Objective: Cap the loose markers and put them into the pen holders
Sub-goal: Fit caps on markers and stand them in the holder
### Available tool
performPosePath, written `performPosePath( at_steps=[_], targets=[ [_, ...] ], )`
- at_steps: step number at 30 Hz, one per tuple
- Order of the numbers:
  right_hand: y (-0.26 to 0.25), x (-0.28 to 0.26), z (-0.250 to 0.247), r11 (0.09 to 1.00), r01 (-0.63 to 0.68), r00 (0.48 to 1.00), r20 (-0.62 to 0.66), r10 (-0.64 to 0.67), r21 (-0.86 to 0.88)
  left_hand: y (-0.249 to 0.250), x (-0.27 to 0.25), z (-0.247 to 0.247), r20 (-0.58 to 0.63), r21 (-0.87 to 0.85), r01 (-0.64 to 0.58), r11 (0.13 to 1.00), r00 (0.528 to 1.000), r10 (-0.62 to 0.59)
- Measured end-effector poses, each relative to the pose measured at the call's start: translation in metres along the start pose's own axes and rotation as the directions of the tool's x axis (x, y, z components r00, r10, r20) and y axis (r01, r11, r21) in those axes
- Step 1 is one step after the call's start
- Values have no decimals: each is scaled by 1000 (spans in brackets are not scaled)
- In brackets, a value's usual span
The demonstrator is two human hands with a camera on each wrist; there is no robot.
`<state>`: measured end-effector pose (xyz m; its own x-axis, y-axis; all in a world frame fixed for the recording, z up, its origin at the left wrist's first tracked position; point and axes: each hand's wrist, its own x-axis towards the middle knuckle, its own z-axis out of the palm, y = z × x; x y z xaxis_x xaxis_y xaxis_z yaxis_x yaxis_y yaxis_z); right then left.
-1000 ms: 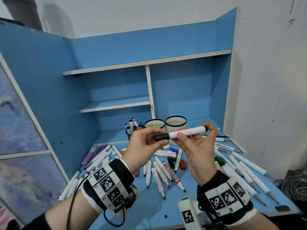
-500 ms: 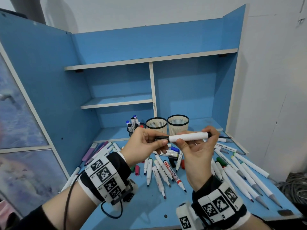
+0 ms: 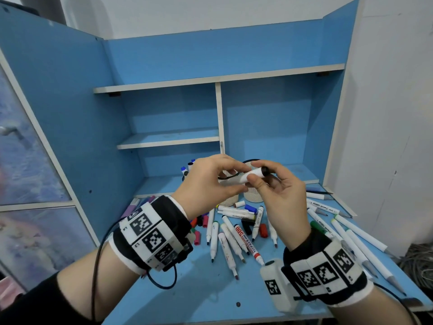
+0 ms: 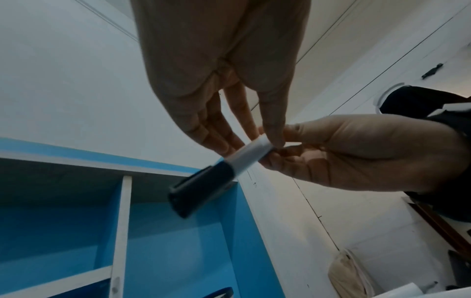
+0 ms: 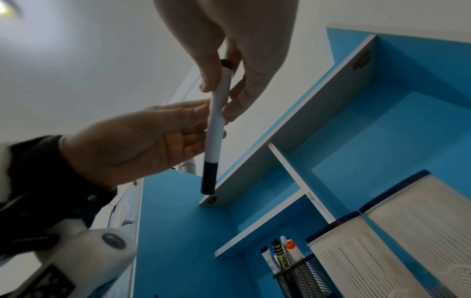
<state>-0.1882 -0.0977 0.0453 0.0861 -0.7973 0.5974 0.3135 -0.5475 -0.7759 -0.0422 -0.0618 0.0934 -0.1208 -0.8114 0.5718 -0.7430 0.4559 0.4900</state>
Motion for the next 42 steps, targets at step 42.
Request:
performPosePath(
  at_steps=[42],
  targets=[
    [18,-124,-197,764,-254,966,-188,175,-593,-149,48,40,-245,346,392,853,915,-321]
  ],
)
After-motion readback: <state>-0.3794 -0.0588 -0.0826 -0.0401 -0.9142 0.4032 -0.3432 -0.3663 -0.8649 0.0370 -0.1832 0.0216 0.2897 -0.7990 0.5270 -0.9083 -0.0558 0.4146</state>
